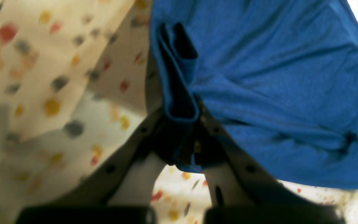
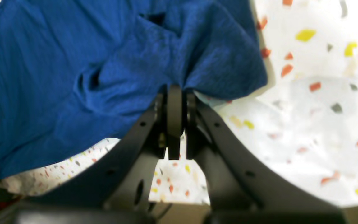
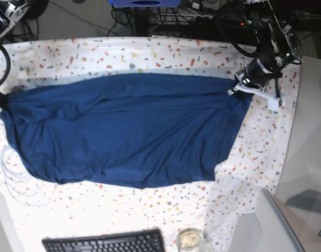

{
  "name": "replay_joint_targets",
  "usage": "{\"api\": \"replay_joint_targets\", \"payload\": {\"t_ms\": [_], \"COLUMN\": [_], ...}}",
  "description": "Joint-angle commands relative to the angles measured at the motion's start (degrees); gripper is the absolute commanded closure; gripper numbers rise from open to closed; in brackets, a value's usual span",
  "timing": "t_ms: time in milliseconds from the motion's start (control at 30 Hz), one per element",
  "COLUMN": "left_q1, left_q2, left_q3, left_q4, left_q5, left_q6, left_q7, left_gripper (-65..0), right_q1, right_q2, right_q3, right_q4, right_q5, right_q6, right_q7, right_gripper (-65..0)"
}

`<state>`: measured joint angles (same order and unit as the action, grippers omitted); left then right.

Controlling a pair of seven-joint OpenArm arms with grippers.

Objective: Layout the t-shirt on the table in an organized manner, then fold the t-shirt properly
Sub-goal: 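Pull the shirt edge taut with both grippers, stretching it flat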

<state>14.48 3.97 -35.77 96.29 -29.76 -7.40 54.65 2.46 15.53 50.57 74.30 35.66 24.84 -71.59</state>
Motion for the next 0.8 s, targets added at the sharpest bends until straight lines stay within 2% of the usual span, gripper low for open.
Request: {"api": "replay_joint_targets", "payload": {"t_ms": [0,233,500,600,767], "left_q1": [-0.2,1.8,4.2,4.3,5.2], "left_q2": [-0.8,-1.2,-1.3,-2.6,-3.6], "left_q3": [-1.5,-3.3,-3.4,-3.4,-3.0], "left_q4": [0.9,1.2,1.2,0.4,-2.3], "left_q5": [0.1,0.5,0.6,0.6,1.5], "left_q6": [0.2,0.2,0.2,0.2,0.2], "left_q7": [-0.6,-0.5,-0.7,-1.0,-5.8], "left_gripper": [0.0,0.0,0.0,0.0,0.0], "right_q1": [-0.2,-4.5,-8.2,-9.5,-10.8], "right_q2": [1.1,0.8,0.5,0.4,0.4], "right_q3": [-0.1,-6.1,-5.6,-5.6,-5.6], "right_q4": [0.7,-5.3,-6.8,-6.9,-6.7], "right_q5": [0.5,0.5,0.6,0.6,0.6], "right_q6": [-0.1,-0.1,-0.1,-0.1,-0.1], "right_q7": [1.0,7.5,7.5,7.7,7.3], "right_gripper": [0.0,0.0,0.0,0.0,0.0]}}
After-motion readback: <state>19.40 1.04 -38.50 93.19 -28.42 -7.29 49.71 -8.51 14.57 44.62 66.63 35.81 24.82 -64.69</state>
